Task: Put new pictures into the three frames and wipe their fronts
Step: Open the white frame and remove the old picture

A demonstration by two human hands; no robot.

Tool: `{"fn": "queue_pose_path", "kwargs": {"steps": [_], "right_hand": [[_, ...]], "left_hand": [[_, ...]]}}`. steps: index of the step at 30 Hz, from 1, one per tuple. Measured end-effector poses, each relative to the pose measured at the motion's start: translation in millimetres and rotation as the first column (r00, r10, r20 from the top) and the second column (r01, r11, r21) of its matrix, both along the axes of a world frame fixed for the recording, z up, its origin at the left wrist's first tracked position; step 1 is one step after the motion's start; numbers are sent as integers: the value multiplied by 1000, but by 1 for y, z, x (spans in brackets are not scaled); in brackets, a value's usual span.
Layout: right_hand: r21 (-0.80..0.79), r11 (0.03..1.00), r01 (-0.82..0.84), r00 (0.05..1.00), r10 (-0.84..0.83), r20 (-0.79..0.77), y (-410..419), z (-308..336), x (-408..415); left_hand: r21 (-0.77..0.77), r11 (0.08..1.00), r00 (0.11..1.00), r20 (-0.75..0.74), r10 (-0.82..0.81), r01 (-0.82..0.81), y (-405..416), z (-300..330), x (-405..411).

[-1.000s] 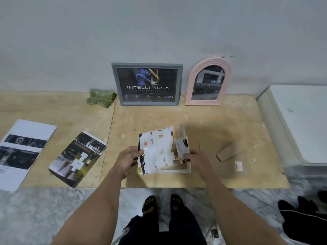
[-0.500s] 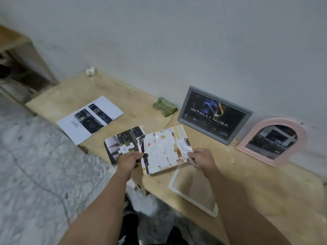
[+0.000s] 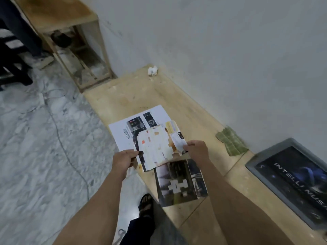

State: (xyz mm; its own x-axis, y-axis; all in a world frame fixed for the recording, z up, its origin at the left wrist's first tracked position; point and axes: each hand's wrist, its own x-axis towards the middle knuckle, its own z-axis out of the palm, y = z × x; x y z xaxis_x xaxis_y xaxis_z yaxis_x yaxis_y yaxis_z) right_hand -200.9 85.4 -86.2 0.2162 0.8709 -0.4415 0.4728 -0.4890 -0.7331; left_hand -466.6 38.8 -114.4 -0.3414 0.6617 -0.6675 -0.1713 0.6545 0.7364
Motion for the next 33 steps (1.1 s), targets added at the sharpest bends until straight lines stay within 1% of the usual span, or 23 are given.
{"fn": "queue_pose_path", "kwargs": {"steps": [4, 8, 12, 14, 15, 17, 19, 20, 22, 26, 29, 31, 33], "right_hand": [[-63, 998, -25, 999, 27, 23, 57, -26, -44], [-71, 996, -53, 995, 58, 77, 89, -42, -68], [-73, 995, -61, 988, 71, 140, 102, -50, -79], [-68, 995, -67, 988, 76, 132, 106, -50, -82], [-81, 995, -66, 992, 75, 105, 106, -49, -83], [-114, 992, -54, 997, 61, 55, 103, -48, -82], [-126, 991, -44, 997, 52, 61, 96, -47, -79], [-132, 991, -33, 997, 43, 69, 91, -46, -74], [-144, 989, -24, 993, 40, 112, 77, -44, -64], [-233, 969, -82, 955, 143, 259, 41, -42, -31], [-304, 945, -119, 891, 237, 388, 0, -41, 4], [-335, 932, -140, 833, 294, 469, -29, -43, 23], [-360, 924, -128, 828, 299, 474, -56, -45, 38]], "left_hand": [[-56, 997, 998, -37, 45, -47, 38, -15, -30], [-71, 995, 995, -70, 68, -73, 59, -30, -49], [-89, 995, 994, -102, 41, -51, 70, -37, -57], [-92, 996, 993, -119, 3, -14, 72, -37, -57], [-100, 995, 988, -154, -31, 15, 71, -35, -55], [-135, 987, 943, -310, -122, 83, 67, -32, -50], [-140, 986, 877, -457, -148, 94, 60, -26, -42], [-129, 987, 861, -487, -146, 95, 55, -23, -36], [-134, 985, 849, -502, -165, 112, 44, -18, -20], [-153, 975, 850, -481, -217, 162, 9, -13, 18], [-138, 979, 866, -460, -197, 150, -32, -14, 50], [-216, 967, 876, -429, -219, 136, -57, -19, 67], [-303, 939, 875, -396, -278, 162, -76, -21, 84]]}}
